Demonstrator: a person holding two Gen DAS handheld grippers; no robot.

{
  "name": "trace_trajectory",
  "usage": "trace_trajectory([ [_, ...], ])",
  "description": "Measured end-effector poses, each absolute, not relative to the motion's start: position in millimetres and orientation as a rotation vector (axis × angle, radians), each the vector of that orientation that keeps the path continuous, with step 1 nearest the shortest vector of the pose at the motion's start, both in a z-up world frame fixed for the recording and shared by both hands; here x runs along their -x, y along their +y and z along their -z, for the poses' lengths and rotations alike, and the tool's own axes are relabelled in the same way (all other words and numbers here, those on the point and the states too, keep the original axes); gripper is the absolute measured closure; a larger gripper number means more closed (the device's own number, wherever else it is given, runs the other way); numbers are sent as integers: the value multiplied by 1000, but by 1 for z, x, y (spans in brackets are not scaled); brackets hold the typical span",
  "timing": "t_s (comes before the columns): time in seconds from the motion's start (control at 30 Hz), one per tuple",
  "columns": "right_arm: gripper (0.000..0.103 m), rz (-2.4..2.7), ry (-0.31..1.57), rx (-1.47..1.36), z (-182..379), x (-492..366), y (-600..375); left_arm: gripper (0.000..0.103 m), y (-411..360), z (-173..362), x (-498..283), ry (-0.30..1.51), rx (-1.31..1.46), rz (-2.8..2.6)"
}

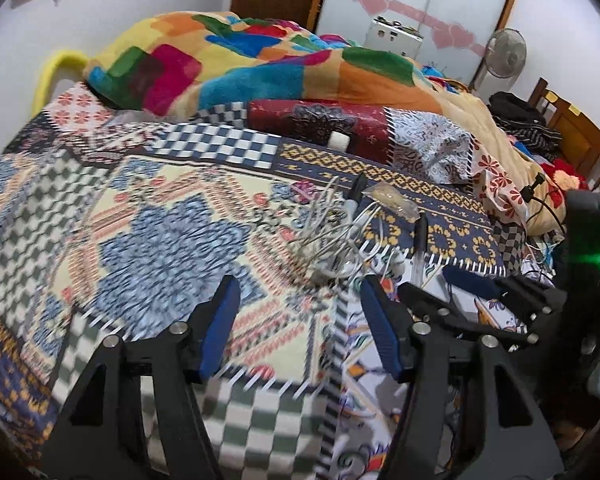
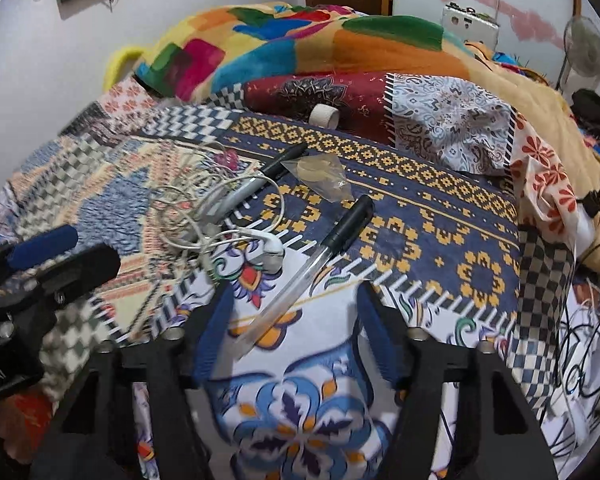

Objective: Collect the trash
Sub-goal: 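Close the right gripper on the clear pen while the left closes near the white cable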

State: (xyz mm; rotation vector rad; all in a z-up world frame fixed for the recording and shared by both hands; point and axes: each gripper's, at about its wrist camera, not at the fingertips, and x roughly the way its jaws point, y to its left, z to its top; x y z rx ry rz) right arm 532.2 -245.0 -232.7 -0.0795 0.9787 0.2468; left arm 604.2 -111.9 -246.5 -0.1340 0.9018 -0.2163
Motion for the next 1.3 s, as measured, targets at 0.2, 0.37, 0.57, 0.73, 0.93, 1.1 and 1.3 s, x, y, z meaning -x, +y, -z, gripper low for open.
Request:
trace_trajectory([
  [0.2,69,-224,966,41,233,-532,-272,43,-125,257,-632,909,126,236],
  [0.37,84,-221,974,22,231,-538,-290,50,-133,258,-643,910,139,265],
  [0.57,84,-236,962,37,233,-553,-277,66,-142,258,-646,908,105,275],
  [0.73,94,-228,961,31,234,-559,-273,91,-145,255,-647,916,85,272],
  [0.93,95,-253,977,-47,224,-552,-286,100,-145,236,-640,903,89,272],
  [1.1,95,-259,943,-50,201,-536,-292,100,-142,205,-626,865,110,273],
  [1.3,95,-269,888,-49,164,-515,-296,100,-138,165,-601,821,111,274],
])
